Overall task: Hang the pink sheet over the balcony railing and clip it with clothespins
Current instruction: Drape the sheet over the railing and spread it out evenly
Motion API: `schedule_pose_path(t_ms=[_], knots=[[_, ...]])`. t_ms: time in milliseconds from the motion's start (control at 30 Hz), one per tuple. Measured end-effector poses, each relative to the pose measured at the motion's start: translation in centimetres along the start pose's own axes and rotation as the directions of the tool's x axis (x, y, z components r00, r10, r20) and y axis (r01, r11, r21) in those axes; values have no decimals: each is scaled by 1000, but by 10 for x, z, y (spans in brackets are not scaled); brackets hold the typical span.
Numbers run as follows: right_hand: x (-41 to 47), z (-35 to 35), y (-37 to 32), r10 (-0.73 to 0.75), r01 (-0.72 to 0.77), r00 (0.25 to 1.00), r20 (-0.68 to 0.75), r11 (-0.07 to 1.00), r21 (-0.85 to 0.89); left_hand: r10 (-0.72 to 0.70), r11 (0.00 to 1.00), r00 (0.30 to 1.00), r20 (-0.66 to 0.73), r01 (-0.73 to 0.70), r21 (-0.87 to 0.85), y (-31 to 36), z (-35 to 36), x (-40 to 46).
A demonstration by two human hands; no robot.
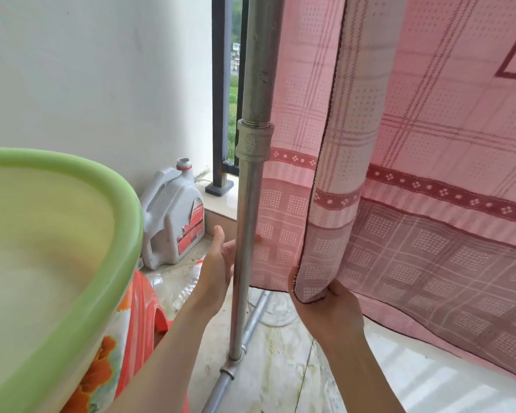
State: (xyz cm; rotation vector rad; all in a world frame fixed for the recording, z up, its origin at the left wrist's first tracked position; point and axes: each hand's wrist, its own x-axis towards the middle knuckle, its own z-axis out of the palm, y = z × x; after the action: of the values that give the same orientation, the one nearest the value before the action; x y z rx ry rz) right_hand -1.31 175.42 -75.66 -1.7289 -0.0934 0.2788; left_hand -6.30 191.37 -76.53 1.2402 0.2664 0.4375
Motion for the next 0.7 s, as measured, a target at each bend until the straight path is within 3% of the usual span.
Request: schedule_pose_path(t_ms=[33, 67, 133, 167, 267, 400, 533, 600, 700], knots=[[3, -3, -2, 86, -159, 972, 216, 925, 345, 19, 1000, 999, -31, -20, -17, -1, -2, -3], [1, -3, -2, 61, -209, 957, 282, 820, 532, 48, 999, 997, -64, -49, -20, -3, -3, -7], [2, 0, -1, 101, -428, 893, 439, 495, 756, 101, 995, 984, -148, -102, 5, -4, -2, -19], [-2, 1, -3, 66, -478, 864, 500, 420, 771, 133, 991, 970, -204, -131, 26, -4, -1, -25], [-18, 6, 1, 11, -477, 844, 536, 472, 741, 191, 981, 906, -377, -192, 34, -2, 5, -39], [-37, 7, 10, -2, -520, 807, 590, 471, 713, 154, 983, 807, -571, -183, 5, -1, 4, -44], [-43, -11, 11, 6, -504, 835, 550, 409, 761, 117, 986, 777, -619, -165, -21, 1, 5, -50], [-38, -30, 0, -73, -392, 894, 442, 351, 850, 110, 989, 778, -619, -148, -10, 1, 5, -51], [-28, -52, -21, -209, -343, 890, 406, 279, 897, 109, 992, 809, -577, -122, 17, 0, 4, -55]])
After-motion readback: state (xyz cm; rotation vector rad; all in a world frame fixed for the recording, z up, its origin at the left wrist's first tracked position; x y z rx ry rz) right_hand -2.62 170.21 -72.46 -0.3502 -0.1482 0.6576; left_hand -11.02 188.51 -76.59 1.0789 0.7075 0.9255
